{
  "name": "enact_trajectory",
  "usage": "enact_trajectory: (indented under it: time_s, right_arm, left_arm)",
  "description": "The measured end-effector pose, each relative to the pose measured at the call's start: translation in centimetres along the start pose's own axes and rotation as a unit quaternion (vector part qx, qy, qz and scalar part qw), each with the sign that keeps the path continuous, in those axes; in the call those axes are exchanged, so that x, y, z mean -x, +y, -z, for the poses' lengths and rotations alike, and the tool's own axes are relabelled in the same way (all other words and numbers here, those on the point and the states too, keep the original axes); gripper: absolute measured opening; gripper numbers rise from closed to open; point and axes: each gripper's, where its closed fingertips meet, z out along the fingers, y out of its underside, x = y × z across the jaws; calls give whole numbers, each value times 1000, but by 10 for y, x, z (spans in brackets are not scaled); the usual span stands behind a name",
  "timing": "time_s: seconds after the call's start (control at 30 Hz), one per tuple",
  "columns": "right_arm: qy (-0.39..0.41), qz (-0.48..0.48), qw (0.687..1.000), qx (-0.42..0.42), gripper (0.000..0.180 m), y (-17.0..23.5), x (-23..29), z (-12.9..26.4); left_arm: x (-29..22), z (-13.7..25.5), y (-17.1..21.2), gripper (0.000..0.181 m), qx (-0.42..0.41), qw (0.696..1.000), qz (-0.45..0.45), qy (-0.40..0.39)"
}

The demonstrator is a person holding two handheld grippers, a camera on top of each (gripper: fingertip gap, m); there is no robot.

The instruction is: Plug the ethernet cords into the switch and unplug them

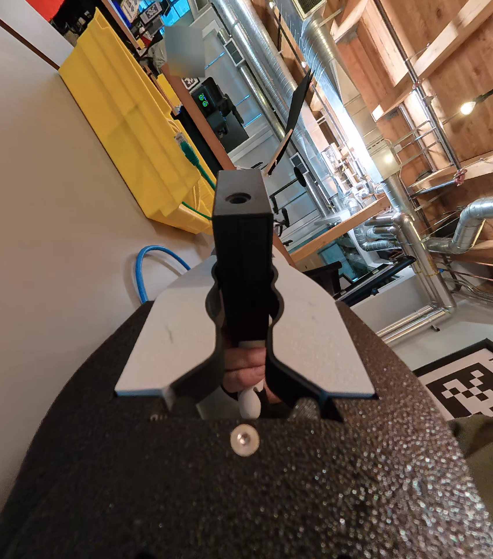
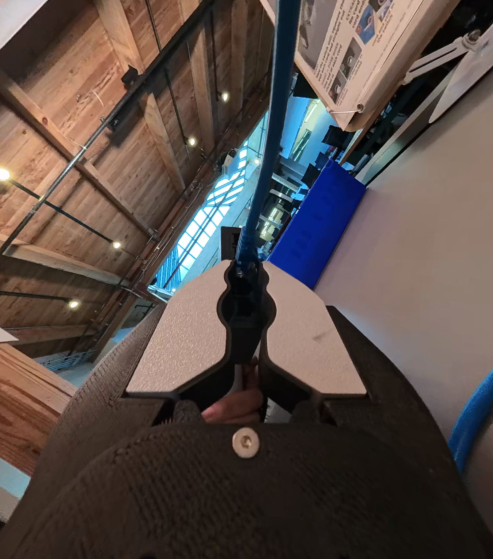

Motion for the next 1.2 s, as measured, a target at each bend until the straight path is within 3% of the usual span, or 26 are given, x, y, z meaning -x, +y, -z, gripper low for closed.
enact_trajectory:
  time_s: [0.13, 0.37, 0.57, 0.7, 1.2]
  right_arm:
    - [-19, -18, 1000, 11, 12, 3, -2, 0]
    - [-35, 51, 997, 40, 8, 6, 6, -1]
    - [-52, 91, 992, 74, 9, 13, 10, -5]
    - [-61, 100, 991, 71, 9, 11, 11, -4]
    - [-66, 94, 993, 24, 8, 1, 9, -9]
  left_arm:
    - [3, 2, -2, 27, -9, 1000, -13, -7]
    - [-2, 4, -8, 27, -20, 996, -87, 0]
    - [-3, 7, -13, 28, -55, 996, -59, 29]
    - [-4, 7, -9, 27, -36, 994, -97, 32]
    - [-1, 1, -9, 27, -28, 994, -105, 15]
